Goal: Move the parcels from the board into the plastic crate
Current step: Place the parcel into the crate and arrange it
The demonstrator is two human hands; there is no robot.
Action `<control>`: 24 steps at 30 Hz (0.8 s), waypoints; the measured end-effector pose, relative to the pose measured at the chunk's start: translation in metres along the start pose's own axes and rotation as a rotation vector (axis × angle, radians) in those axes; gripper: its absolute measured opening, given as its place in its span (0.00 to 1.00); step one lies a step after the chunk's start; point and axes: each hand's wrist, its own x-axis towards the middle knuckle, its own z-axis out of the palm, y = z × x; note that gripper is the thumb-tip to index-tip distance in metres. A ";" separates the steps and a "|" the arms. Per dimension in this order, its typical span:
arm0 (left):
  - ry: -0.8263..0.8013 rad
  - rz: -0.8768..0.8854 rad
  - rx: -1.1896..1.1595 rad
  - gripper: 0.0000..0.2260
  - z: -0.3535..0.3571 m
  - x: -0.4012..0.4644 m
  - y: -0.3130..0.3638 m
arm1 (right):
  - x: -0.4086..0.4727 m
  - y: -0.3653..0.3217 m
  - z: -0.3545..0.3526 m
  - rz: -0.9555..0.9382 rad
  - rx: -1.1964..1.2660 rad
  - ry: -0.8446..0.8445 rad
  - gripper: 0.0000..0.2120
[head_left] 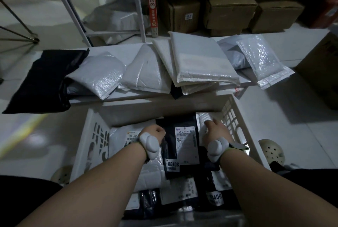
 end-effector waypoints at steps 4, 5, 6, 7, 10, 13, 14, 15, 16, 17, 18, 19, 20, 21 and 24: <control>0.030 -0.028 -0.094 0.10 -0.013 -0.017 -0.012 | -0.019 -0.020 -0.006 -0.008 0.021 0.011 0.21; 0.041 -0.033 -0.140 0.11 -0.012 -0.016 -0.014 | -0.020 -0.021 -0.006 -0.009 0.027 0.016 0.22; 0.049 -0.044 -0.191 0.11 -0.014 -0.020 -0.018 | -0.026 -0.025 -0.005 -0.008 0.029 0.026 0.21; 0.055 -0.047 -0.245 0.11 -0.016 -0.024 -0.022 | -0.033 -0.029 -0.005 -0.003 0.024 0.028 0.21; 0.047 -0.044 -0.373 0.10 -0.020 -0.032 -0.026 | -0.047 -0.035 -0.006 0.025 0.025 -0.001 0.21; 0.062 -0.037 -0.447 0.13 -0.024 -0.038 -0.026 | -0.059 -0.042 -0.008 0.045 0.027 -0.016 0.21; 0.063 -0.031 -0.461 0.13 -0.024 -0.037 -0.023 | -0.060 -0.042 -0.008 0.050 0.033 -0.019 0.20; 0.074 -0.016 -0.483 0.14 -0.030 -0.041 -0.021 | -0.065 -0.048 -0.011 0.051 0.045 -0.007 0.20; 0.084 0.006 -0.495 0.14 -0.036 -0.042 -0.019 | -0.067 -0.052 -0.013 0.046 0.070 -0.002 0.20; 0.096 0.027 -0.502 0.14 -0.041 -0.041 -0.014 | -0.066 -0.052 -0.016 0.043 0.099 0.000 0.19; 0.109 0.046 -0.520 0.14 -0.049 -0.041 -0.012 | -0.069 -0.055 -0.019 0.037 0.110 0.010 0.19; 0.125 0.059 -0.543 0.14 -0.057 -0.042 -0.011 | -0.072 -0.060 -0.023 0.031 0.109 0.016 0.19; 0.147 0.070 -0.565 0.14 -0.066 -0.042 -0.009 | -0.073 -0.062 -0.028 0.024 0.112 0.032 0.19; 0.172 0.079 -0.577 0.14 -0.073 -0.040 -0.007 | -0.072 -0.061 -0.033 0.019 0.123 0.050 0.19; 0.215 0.087 -0.587 0.14 -0.096 -0.040 -0.009 | -0.073 -0.067 -0.049 0.012 0.125 0.116 0.19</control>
